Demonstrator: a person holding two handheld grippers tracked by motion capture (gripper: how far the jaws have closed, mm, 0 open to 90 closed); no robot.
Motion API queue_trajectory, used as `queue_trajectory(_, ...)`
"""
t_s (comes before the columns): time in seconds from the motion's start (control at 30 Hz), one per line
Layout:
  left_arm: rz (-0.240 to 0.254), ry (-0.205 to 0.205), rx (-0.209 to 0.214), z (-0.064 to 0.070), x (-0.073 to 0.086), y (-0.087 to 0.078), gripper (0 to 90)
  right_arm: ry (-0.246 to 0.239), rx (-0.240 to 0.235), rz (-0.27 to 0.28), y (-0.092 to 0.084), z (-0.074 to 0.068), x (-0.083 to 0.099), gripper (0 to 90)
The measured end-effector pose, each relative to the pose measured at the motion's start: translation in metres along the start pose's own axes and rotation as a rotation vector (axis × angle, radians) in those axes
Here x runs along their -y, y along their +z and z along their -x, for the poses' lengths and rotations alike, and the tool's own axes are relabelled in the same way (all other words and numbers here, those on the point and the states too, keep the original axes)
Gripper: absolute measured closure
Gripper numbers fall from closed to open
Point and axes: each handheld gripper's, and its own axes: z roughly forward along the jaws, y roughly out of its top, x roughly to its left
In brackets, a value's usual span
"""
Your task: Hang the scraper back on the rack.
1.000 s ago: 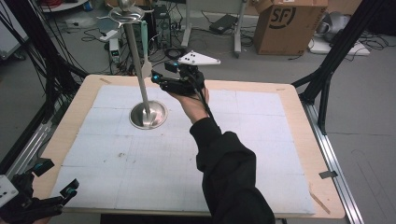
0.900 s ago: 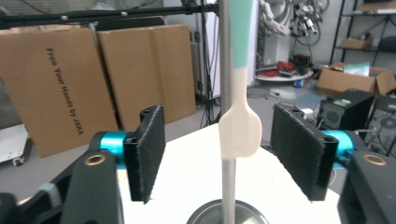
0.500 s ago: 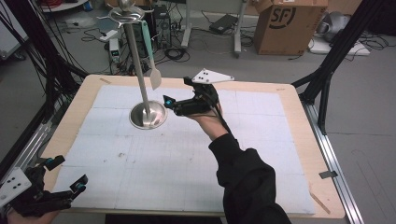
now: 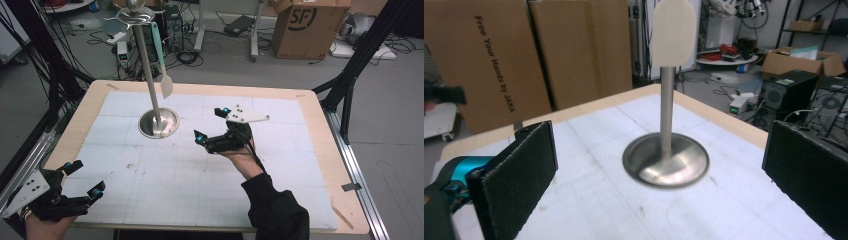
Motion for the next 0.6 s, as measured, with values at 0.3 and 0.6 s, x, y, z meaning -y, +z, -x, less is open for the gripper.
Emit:
queue_trajectory(0.3, -0.024, -0.013, 0.025, -0.002, 0.008, 0.017, 1.7, 0.003, 0.025, -0.031, -0.043, -0.011, 0.044, 0.1)
queue_trajectory(0.6, -0.008, -0.020, 0.025, -0.005, 0.012, 0.027, 1.7, 0.069, 0.038, -0.015, -0.094, 0.000, 0.082, 0.1)
